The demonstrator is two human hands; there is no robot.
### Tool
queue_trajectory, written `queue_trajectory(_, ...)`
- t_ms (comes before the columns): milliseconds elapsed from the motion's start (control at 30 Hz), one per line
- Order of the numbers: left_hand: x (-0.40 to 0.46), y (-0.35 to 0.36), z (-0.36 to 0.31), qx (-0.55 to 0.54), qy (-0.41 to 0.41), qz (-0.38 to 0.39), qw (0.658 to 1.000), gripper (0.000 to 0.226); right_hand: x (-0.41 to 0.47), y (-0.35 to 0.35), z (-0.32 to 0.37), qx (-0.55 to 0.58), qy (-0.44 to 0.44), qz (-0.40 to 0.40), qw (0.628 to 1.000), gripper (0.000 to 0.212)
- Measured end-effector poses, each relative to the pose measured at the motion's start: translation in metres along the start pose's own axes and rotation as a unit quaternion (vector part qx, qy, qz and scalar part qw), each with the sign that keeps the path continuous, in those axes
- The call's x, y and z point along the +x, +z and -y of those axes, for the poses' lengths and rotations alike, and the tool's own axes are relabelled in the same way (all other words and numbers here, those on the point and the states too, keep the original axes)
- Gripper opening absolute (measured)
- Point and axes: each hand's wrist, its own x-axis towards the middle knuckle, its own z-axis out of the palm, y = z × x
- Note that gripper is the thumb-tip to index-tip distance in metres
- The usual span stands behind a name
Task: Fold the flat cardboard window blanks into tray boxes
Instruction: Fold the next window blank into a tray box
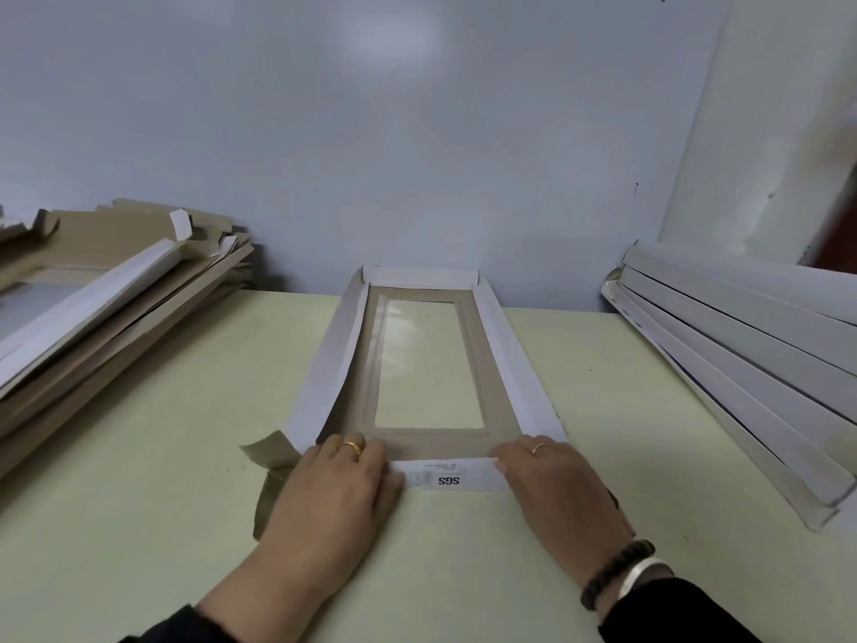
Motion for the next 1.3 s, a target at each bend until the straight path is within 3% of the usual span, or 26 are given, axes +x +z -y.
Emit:
queue_trajectory(200, 0.011, 0.022, -0.001, 0.004, -0.034, 0.070, 0.997, 0.091, 0.006, 0.016, 0.001, -0.041, 0.025, -0.001, 0.999, 0.017)
queue_trajectory(267, 0.015, 0.027, 0.002, 0.026, -0.031, 0.080, 0.996, 0.090, 0.005, 0.019, 0.000, -0.031, 0.027, 0.000, 0.999, 0.023)
queue_trajectory(367, 0.019, 0.033, 0.002, 0.042, -0.036, 0.096, 0.994, 0.072, 0.004, 0.019, 0.003, 0.038, 0.013, 0.116, 0.992, 0.047)
queue_trajectory(467, 0.022, 0.038, 0.001, 0.015, -0.054, 0.126, 0.990, 0.055, 0.003, 0.026, -0.005, 0.089, 0.025, 0.196, 0.976, 0.046)
queue_trajectory(633, 0.018, 0.038, 0.009, -0.035, -0.058, 0.166, 0.984, 0.091, 0.002, 0.034, -0.008, 0.081, 0.061, 0.236, 0.966, 0.050)
queue_trajectory(733, 0.018, 0.038, 0.016, -0.064, -0.053, 0.149, 0.985, 0.059, 0.002, 0.031, -0.010, 0.088, 0.062, 0.198, 0.974, 0.051)
queue_trajectory(900, 0.025, 0.036, 0.018, -0.074, -0.034, 0.092, 0.992, 0.045, 0.002, 0.010, -0.008, 0.050, 0.085, 0.023, 0.995, 0.030)
queue_trajectory(967, 0.026, 0.033, 0.015, -0.068, -0.026, 0.065, 0.995, 0.039, 0.002, 0.009, -0.007, 0.013, 0.061, -0.014, 0.998, 0.033)
queue_trajectory(1000, 0.025, 0.031, 0.014, -0.060, -0.020, 0.055, 0.997, 0.042, 0.002, 0.007, -0.004, 0.003, 0.052, -0.032, 0.998, 0.037)
queue_trajectory(1100, 0.018, 0.020, 0.008, -0.074, -0.013, 0.046, 0.996, 0.098, -0.002, 0.007, 0.000, 0.002, 0.028, -0.041, 0.999, 0.037)
queue_trajectory(1167, 0.013, 0.016, 0.008, -0.083, -0.022, 0.050, 0.995, 0.116, -0.007, 0.006, 0.000, 0.004, 0.021, -0.038, 0.999, 0.035)
queue_trajectory(1233, 0.009, 0.013, 0.006, -0.080, -0.022, 0.062, 0.995, 0.110, -0.010, 0.005, 0.000, 0.014, 0.018, -0.053, 0.998, 0.038)
queue_trajectory(1300, 0.005, 0.013, 0.006, -0.082, -0.016, 0.071, 0.994, 0.079, -0.010, 0.006, 0.001, 0.015, 0.013, -0.071, 0.997, 0.044)
